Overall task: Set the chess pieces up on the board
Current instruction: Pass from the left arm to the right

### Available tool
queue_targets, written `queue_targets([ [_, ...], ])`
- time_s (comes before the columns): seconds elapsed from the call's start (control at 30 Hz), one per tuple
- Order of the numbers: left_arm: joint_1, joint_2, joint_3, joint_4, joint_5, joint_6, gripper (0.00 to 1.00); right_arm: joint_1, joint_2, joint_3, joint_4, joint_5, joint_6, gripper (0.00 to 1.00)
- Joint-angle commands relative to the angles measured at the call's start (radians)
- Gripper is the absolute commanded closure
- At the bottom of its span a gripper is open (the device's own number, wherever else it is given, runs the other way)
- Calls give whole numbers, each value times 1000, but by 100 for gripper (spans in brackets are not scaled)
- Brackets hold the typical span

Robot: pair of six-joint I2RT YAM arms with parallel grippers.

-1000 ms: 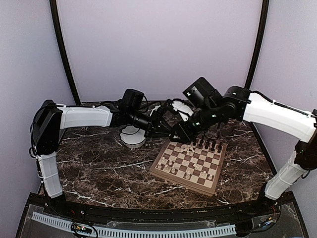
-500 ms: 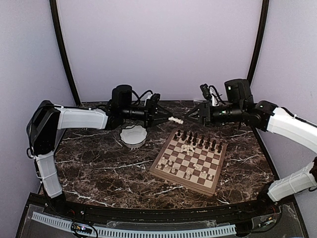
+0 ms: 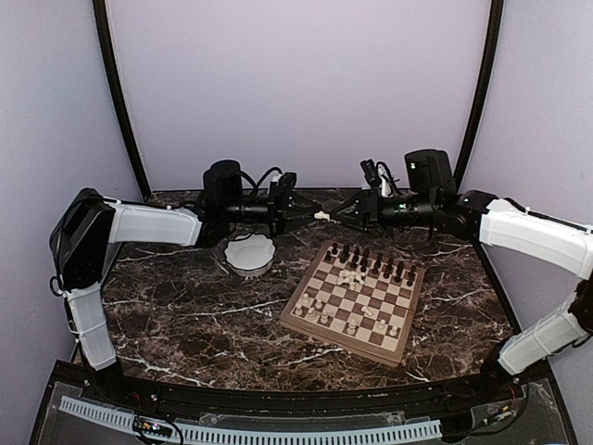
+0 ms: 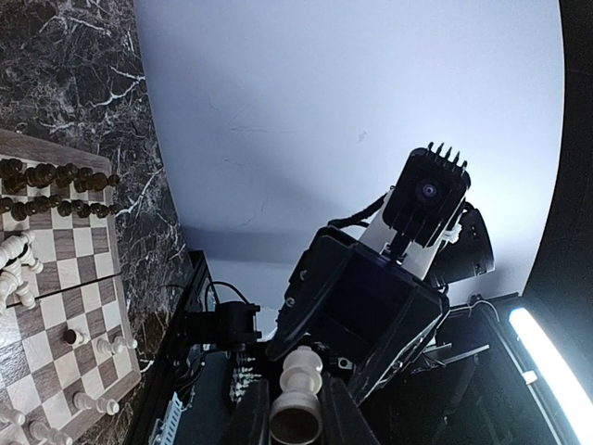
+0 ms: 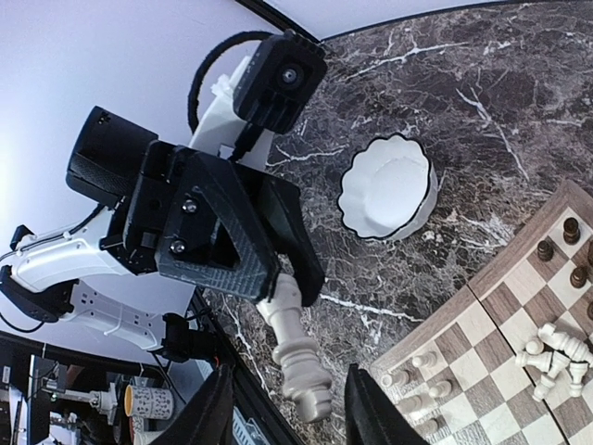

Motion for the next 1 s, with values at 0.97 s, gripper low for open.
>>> queue_targets([
  [0.97,20,-93,52,-401,-75,309,66,7,21,178,-291,121,-133,96],
])
